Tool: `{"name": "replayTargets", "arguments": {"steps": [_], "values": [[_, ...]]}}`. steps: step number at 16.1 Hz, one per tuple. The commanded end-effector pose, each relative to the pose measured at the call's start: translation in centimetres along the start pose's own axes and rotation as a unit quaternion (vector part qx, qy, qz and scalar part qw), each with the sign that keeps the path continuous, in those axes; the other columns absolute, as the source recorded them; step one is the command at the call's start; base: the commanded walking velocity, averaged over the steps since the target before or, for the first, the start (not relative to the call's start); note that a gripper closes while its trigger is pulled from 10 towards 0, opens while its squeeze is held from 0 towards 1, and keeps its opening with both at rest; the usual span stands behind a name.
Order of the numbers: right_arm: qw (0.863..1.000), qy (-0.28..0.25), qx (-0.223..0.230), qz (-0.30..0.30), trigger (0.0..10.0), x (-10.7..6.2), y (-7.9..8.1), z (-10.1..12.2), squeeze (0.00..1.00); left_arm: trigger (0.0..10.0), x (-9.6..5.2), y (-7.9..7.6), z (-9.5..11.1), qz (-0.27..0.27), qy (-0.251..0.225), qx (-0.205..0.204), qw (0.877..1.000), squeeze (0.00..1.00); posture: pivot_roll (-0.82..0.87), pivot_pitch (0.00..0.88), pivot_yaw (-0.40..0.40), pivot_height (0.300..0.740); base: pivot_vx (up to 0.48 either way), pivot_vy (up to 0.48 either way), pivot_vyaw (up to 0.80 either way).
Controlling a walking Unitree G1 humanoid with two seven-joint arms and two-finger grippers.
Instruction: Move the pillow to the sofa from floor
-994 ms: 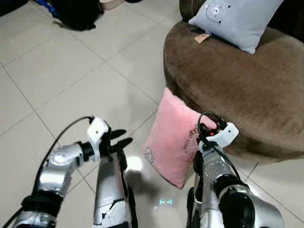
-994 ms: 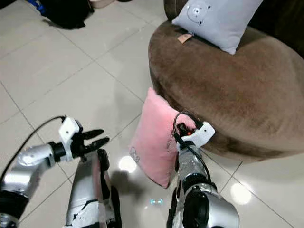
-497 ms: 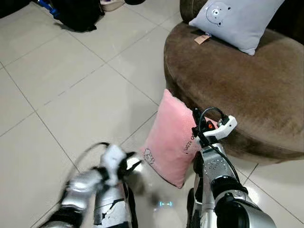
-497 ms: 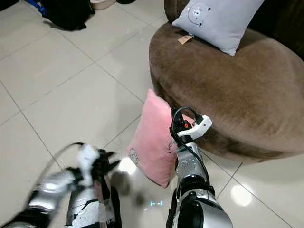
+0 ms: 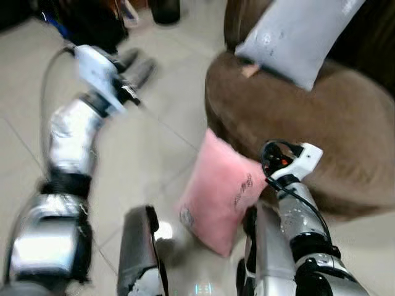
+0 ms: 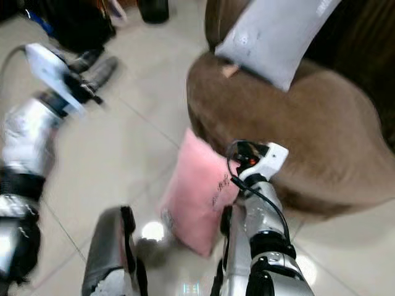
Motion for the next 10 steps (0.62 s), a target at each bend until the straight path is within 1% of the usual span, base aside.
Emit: {"name": "replayTargets", "arguments": {"steps": [1,2,3,4,5,7,8,9,10], "values": [[1.0,0.009,-0.018,-0.02,10.0,-0.4,-0.8,-0.2,0.0,10.0,-1.6,-2.4,-4.0,-0.037,0.068,-0.028,0.997,0.0,0.06,0.101,-0.009,0.501,0.0,0.0,0.0],[0.999,0.03,-0.025,-0.036,10.0,-0.4,-1.4,-0.7,0.0,10.0,-2.8,-3.8,-4.9,-0.065,0.087,-0.034,0.993,0.0,0.06,0.106,-0.009,0.501,0.0,0.0,0.0],[0.996,0.063,-0.021,-0.059,10.0,-0.6,-2.0,-1.8,1.0,10.0,-4.2,-4.5,-6.2,-0.085,0.122,-0.041,0.988,0.0,0.07,0.117,-0.014,0.501,0.0,0.0,0.0],[0.995,0.07,-0.021,-0.065,10.0,-0.6,-2.2,-2.1,1.0,10.0,-4.4,-4.7,-6.4,-0.087,0.13,-0.045,0.987,0.0,0.07,0.121,-0.017,0.501,0.0,0.0,0.0],[0.993,0.089,-0.009,-0.076,10.0,-0.8,-2.3,-3.0,1.0,10.0,-4.8,-5.1,-7.6,-0.092,0.156,-0.056,0.982,0.0,0.08,0.13,-0.026,0.501,0.0,0.0,0.0],[0.99,0.114,-0.004,-0.077,10.0,-1.2,-2.0,-4.2,1.0,10.0,-4.5,-5.8,-9.2,-0.082,0.18,-0.082,0.977,0.0,0.08,0.133,-0.027,0.501,0.0,0.0,0.0],[0.99,0.121,-0.007,-0.073,10.0,-1.3,-1.9,-4.5,1.0,10.0,-4.4,-5.8,-9.4,-0.079,0.187,-0.081,0.976,0.0,0.08,0.133,-0.027,0.501,0.0,0.0,0.0],[0.989,0.125,-0.006,-0.074,10.0,-1.2,-1.9,-4.5,1.0,10.0,-4.2,-5.3,-9.2,-0.076,0.191,-0.076,0.976,0.0,0.06,0.136,-0.017,0.501,0.0,0.0,0.0],[0.989,0.125,-0.005,-0.074,10.0,-1.2,-1.9,-4.5,1.0,10.0,-4.2,-5.2,-9.2,-0.076,0.191,-0.074,0.976,0.0,0.06,0.139,-0.019,0.501,0.0,0.0,0.0]]}}
Point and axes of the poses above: a point about 5 cm out from each wrist's last joint towards the gripper, its own x axis pointing out of the wrist towards the gripper, its own z axis along the axis of the wrist's last joint, y = z × x, the point moved 5 cm from there along x, pointing out of the wrist towards the gripper, and after that the axes turned 5 degrees about -x, right-handed, at the moved point
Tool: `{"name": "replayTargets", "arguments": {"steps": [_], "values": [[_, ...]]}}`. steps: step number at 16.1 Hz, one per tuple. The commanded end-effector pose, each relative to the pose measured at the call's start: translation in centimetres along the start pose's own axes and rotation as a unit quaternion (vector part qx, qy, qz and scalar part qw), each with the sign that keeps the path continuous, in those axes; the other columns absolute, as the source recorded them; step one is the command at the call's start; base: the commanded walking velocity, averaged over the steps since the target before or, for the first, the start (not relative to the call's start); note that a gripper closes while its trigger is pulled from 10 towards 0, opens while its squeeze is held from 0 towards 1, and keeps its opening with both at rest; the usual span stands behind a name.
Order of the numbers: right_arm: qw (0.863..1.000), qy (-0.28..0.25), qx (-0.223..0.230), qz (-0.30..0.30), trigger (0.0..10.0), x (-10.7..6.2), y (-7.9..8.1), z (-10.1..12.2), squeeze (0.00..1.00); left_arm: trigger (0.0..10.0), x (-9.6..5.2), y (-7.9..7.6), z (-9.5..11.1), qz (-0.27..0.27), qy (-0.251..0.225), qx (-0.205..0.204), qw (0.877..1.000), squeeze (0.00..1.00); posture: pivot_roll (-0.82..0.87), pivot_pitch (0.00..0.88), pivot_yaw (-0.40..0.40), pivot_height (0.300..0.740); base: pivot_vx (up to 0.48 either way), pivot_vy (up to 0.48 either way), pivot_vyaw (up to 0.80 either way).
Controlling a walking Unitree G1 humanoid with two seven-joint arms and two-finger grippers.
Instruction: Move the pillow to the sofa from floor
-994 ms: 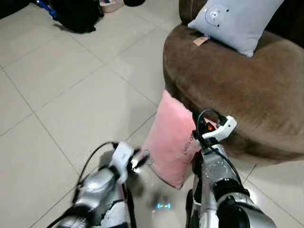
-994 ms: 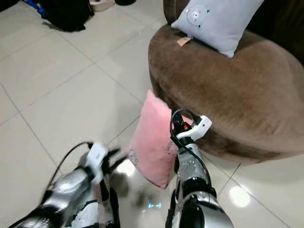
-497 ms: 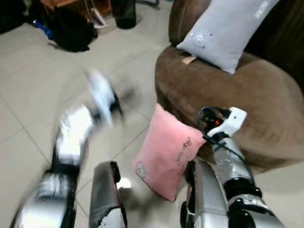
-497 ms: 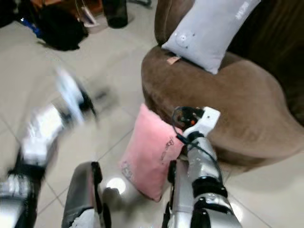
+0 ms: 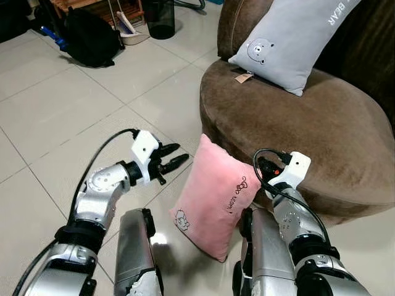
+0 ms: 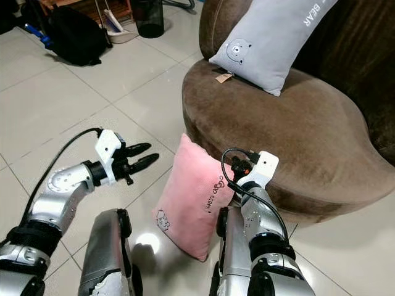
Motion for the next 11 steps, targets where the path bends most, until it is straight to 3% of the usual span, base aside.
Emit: {"name": "replayTargets", "arguments": {"steps": [1,6,11], "values": [[1.0,0.019,0.003,-0.007,10.0,-0.1,-0.4,-0.8,1.0,10.0,0.0,0.3,0.2,0.002,0.007,0.007,1.0,0.0,0.06,0.145,-0.028,0.501,0.0,0.0,0.0],[0.998,0.051,0.031,-0.019,10.0,-0.4,-1.0,-2.8,1.0,10.0,-0.9,-0.1,1.2,-0.013,0.009,0.016,1.0,0.0,0.2,0.23,-0.049,0.501,0.0,0.0,0.0],[0.994,0.032,0.095,-0.031,10.0,0.1,-0.3,-2.5,1.0,10.0,-2.9,-0.5,2.1,-0.033,0.024,0.024,0.999,0.0,0.28,0.294,-0.024,0.501,0.0,0.0,0.0]]}}
Point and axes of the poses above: a point about 5 cm out from each wrist's last joint towards the gripper, its own x axis pointing out of the wrist towards the gripper, its own z axis along the axis of the wrist's last joint, y = z × x, the point moved 5 cm from there along x, pointing out of the wrist towards the gripper, and after that the axes turned 5 degrees about -x, right-handed, at the moved point
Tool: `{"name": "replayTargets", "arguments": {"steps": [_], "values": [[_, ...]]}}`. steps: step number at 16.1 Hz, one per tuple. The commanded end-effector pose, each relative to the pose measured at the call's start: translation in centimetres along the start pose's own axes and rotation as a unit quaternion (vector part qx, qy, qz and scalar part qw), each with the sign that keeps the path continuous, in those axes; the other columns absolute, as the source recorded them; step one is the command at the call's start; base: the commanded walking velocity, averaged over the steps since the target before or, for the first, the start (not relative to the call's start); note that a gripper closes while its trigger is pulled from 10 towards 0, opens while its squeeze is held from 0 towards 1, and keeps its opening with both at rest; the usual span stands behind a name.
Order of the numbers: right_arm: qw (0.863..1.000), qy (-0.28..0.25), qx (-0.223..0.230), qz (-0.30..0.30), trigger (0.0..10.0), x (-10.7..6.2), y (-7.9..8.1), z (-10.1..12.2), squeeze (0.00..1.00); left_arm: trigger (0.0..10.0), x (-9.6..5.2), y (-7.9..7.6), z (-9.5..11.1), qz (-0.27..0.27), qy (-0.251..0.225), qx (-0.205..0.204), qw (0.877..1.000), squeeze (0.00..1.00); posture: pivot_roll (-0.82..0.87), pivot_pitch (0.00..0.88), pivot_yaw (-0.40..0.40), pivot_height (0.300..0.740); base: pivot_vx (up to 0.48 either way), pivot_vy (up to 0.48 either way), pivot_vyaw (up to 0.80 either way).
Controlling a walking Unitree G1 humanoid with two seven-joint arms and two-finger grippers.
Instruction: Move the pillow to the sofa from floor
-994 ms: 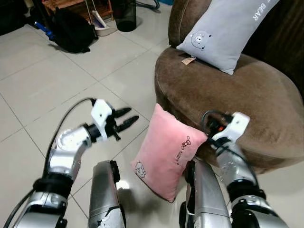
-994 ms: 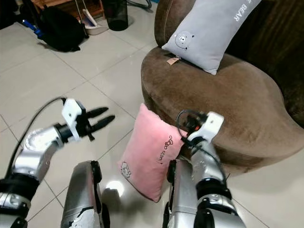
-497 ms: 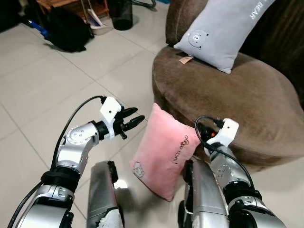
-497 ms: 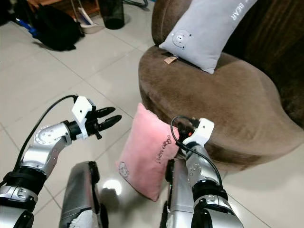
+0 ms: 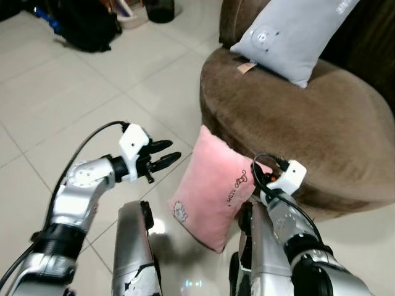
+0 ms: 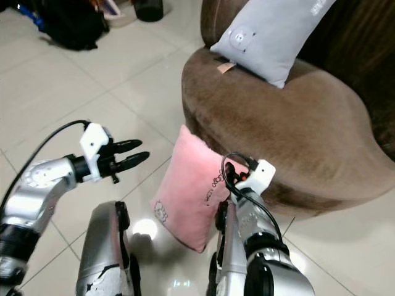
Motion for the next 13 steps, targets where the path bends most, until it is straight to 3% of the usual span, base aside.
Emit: {"name": "replayTargets", "arguments": {"steps": [1,6,11,13], "values": [[1.0,0.003,0.012,-0.01,10.0,-0.1,-0.4,-0.4,1.0,10.0,-0.4,-0.1,0.0,-0.005,0.003,-0.001,1.0,0.0,0.28,0.304,-0.018,0.501,0.0,0.0,0.0],[0.999,-0.007,0.028,-0.031,10.0,0.1,-0.5,-0.3,1.0,10.0,-1.1,-1.2,0.2,-0.027,0.022,-0.005,0.999,0.0,0.32,0.35,0.017,0.501,0.0,0.0,0.0],[0.994,-0.074,0.071,-0.047,10.0,0.1,-0.6,1.8,1.0,10.0,-1.2,-1.6,0.8,-0.032,0.018,-0.016,0.999,0.0,0.34,0.367,0.036,0.501,0.0,0.0,0.0],[0.995,-0.069,0.068,-0.019,10.0,0.5,0.8,1.7,1.0,10.0,-1.0,-2.1,0.7,-0.041,0.023,-0.016,0.999,0.0,0.36,0.369,0.02,0.501,0.0,0.0,0.0]]}}
Point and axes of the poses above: a point about 5 cm out from each wrist's last joint towards the gripper, its own x axis pointing out of the wrist towards the gripper, its own z axis along the axis of the wrist's last joint, y = z × x, the point moved 5 cm from there along x, pointing out of the wrist towards the gripper, and after that the axes turned 5 degrees about -x, right-handed, at the moved point
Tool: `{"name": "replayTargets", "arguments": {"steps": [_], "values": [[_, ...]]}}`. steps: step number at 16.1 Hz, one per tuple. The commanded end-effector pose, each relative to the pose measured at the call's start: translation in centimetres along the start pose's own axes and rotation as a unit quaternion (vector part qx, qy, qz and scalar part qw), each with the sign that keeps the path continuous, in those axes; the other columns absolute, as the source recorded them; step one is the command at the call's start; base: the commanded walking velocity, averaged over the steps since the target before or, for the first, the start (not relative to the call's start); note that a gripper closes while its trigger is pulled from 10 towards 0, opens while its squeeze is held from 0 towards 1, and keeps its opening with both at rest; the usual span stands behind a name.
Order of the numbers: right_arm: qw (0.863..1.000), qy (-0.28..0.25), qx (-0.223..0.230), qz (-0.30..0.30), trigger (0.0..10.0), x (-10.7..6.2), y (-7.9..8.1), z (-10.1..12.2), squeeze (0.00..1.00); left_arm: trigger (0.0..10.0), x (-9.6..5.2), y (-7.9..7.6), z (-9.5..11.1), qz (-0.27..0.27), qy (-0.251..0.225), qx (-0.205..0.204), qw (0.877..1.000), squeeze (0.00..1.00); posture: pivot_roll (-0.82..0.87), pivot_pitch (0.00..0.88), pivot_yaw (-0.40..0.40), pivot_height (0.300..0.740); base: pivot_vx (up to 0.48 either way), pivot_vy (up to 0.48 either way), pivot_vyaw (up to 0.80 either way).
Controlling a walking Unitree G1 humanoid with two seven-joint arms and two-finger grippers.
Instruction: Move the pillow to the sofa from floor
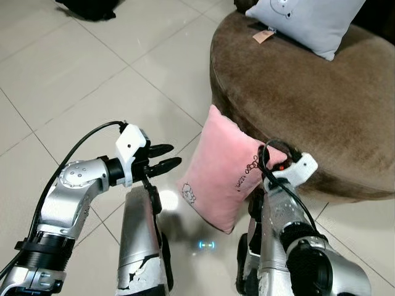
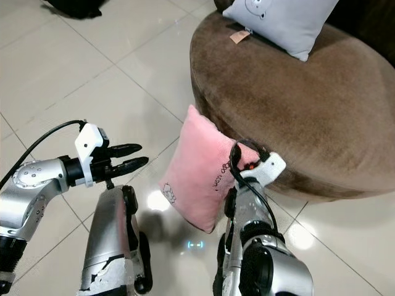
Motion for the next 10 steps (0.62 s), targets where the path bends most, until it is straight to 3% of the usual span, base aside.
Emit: {"name": "replayTargets", "arguments": {"steps": [1,5,6,7,8,10], "values": [[1.0,0.018,0.003,-0.001,10.0,-0.3,0.0,-1.3,1.0,10.0,0.0,-0.4,-0.7,-0.008,0.01,-0.008,1.0,0.0,0.36,0.369,0.02,0.501,0.0,0.0,0.0],[0.999,0.021,-0.042,-0.013,10.0,-0.3,0.4,-1.7,1.0,10.0,-0.1,-0.3,0.0,-0.007,0.009,-0.004,1.0,0.0,0.4,0.363,0.029,0.501,0.0,0.0,0.0],[0.998,0.022,-0.06,-0.028,10.0,-0.4,0.0,-1.6,0.9,10.0,-0.4,-0.4,0.2,-0.008,0.009,-0.004,1.0,0.0,0.41,0.371,0.038,0.501,0.0,0.0,0.0],[0.997,0.021,-0.06,-0.038,10.0,-0.4,-0.3,-1.5,0.58,10.0,-0.6,-0.4,0.2,-0.009,0.012,-0.004,1.0,0.0,0.42,0.373,0.039,0.501,0.0,0.0,0.0],[0.997,0.025,-0.06,-0.049,10.0,-0.4,-0.6,-1.7,0.0,10.0,-1.2,-0.4,0.0,-0.008,0.018,-0.003,1.0,0.0,0.43,0.369,0.043,0.501,0.0,0.0,0.0],[0.996,0.034,-0.065,-0.05,10.0,-0.5,-0.5,-2.1,0.0,10.0,-1.8,-0.4,0.1,-0.007,0.024,-0.002,1.0,0.0,0.46,0.369,0.047,0.501,0.0,0.0,0.0]]}}
Point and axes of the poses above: a point about 5 cm out from each wrist's last joint towards the gripper, its own x axis pointing out of the wrist towards the gripper, its own z axis along the axis of the wrist's last joint, y = z × x, the point moved 5 cm from there along x, pointing out of the wrist towards the gripper, and after that the axes turned 5 degrees about -x, right-handed, at the moved point
